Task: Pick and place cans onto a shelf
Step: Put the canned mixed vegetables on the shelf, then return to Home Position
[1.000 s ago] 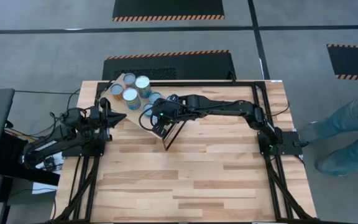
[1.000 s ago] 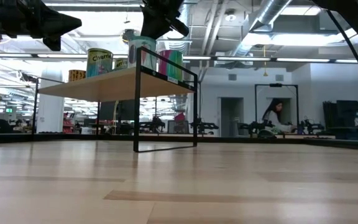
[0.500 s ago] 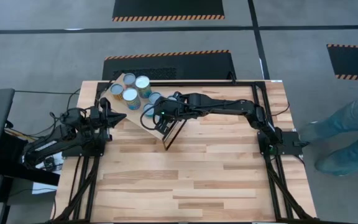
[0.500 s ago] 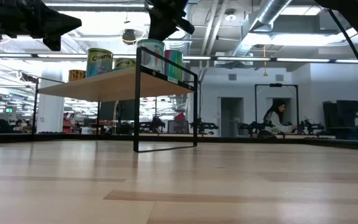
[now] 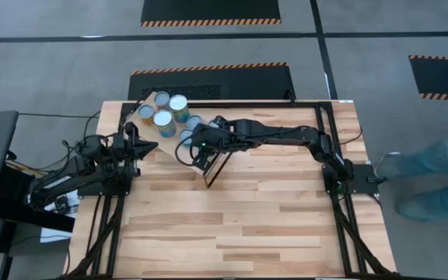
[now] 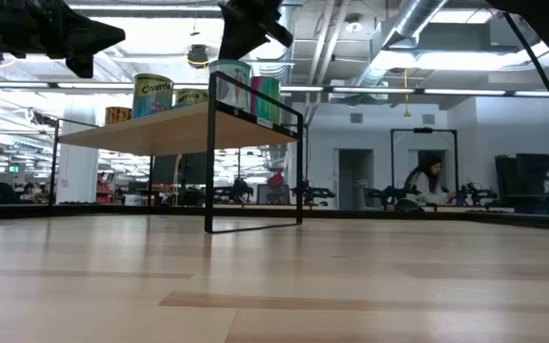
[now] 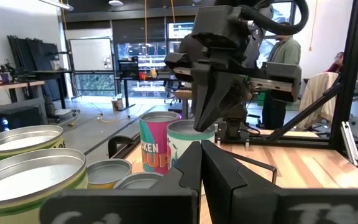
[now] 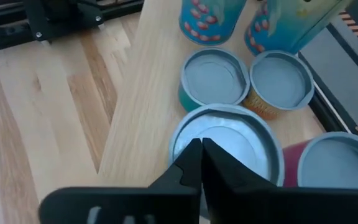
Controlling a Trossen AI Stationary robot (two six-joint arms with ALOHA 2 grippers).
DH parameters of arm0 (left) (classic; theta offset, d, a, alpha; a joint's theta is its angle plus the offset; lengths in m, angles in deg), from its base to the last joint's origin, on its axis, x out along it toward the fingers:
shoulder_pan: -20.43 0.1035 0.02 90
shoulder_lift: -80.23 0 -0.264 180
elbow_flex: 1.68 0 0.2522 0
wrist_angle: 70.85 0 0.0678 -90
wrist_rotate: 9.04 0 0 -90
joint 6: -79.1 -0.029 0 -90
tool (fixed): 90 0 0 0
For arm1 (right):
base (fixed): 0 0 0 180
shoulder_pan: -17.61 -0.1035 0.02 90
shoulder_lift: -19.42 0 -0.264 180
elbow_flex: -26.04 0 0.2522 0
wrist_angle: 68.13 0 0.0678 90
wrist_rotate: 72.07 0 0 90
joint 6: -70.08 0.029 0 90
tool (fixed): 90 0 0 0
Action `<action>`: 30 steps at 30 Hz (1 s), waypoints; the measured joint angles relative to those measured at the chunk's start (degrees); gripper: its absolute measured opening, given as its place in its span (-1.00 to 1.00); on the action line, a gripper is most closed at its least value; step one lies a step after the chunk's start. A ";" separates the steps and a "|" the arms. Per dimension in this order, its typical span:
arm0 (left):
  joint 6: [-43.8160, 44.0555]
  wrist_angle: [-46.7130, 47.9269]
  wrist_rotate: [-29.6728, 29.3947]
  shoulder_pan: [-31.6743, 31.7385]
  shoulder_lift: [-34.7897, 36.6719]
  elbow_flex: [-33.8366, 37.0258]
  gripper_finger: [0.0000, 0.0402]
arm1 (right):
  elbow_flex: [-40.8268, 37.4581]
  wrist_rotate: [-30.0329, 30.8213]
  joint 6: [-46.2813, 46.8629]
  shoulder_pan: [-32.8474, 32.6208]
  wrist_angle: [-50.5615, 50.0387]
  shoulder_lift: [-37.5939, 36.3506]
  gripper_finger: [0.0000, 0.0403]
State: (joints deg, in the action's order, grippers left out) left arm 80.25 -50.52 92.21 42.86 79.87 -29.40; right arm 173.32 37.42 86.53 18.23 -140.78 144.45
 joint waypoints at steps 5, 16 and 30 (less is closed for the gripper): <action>0.04 0.00 0.06 0.00 0.00 0.00 -1.00 | 0.02 0.11 -1.45 -0.55 -0.39 -0.58 -0.75; 0.15 0.24 0.50 -0.02 0.00 -0.02 -1.00 | 0.13 11.35 -12.24 -8.85 -10.30 -10.43 -0.93; -0.57 -3.72 -0.03 -6.56 -5.61 -0.02 -1.00 | -4.38 9.53 -18.07 -13.93 -4.60 -12.02 -0.98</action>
State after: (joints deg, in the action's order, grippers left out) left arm 79.68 -54.24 92.17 36.30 74.25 -29.42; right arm 168.93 46.95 68.46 4.30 -145.38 132.43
